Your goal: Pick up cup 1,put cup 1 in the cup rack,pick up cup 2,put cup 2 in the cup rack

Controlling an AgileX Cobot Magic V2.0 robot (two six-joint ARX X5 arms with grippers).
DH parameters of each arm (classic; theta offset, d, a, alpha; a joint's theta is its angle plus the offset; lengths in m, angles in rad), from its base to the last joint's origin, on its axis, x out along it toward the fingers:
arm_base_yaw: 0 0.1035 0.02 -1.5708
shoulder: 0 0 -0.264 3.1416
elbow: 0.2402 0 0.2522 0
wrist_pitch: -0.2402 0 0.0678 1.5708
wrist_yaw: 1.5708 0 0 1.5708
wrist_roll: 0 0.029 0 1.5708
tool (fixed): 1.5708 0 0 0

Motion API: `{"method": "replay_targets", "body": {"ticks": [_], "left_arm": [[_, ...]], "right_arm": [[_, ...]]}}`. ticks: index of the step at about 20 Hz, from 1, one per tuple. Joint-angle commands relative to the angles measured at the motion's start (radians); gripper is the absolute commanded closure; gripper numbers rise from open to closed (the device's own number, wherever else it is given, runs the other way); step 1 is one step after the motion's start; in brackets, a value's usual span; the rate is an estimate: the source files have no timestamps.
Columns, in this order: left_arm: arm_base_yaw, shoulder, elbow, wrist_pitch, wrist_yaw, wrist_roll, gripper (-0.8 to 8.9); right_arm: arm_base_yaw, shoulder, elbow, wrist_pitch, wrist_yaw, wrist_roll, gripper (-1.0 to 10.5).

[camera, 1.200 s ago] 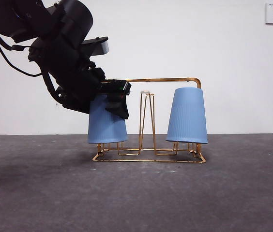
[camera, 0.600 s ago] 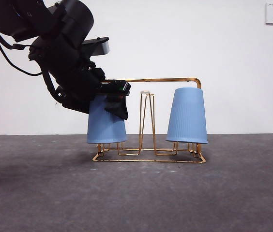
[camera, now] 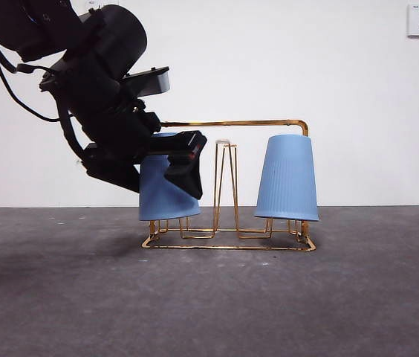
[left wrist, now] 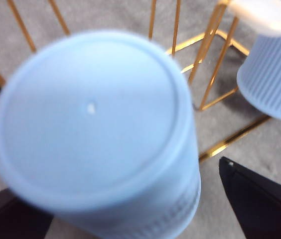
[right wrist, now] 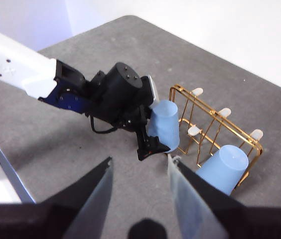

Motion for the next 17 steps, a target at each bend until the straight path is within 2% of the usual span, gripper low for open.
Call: {"method": "replay_targets", "body": {"ticks": [1,9,13,17], "left_arm": [[-0.002,-0.026,-0.002,-0.033,0.003,-0.007,3.01],[-0.002,-0.149,-0.002,-0.146,0.003,-0.006,3.01],[-0.002,-0.248,-0.002,-0.258,0.003,-0.006,3.01],[-0.002,-0.356,-0.002,-0.386,0.005,-0.026,3.02]], "right_arm": [[0.0,-0.001,-0.004,-0.006,0.005,-0.006,7.6],[0.0,-0.001,-0.004,-0.009,0.005,-0.006,7.6],[0.0,-0.001,-0.004,-0.029,0.009,-0.003,7.6],[0.0,0.0,-0.004,-0.079,0.054,0.008,7.6]]}}
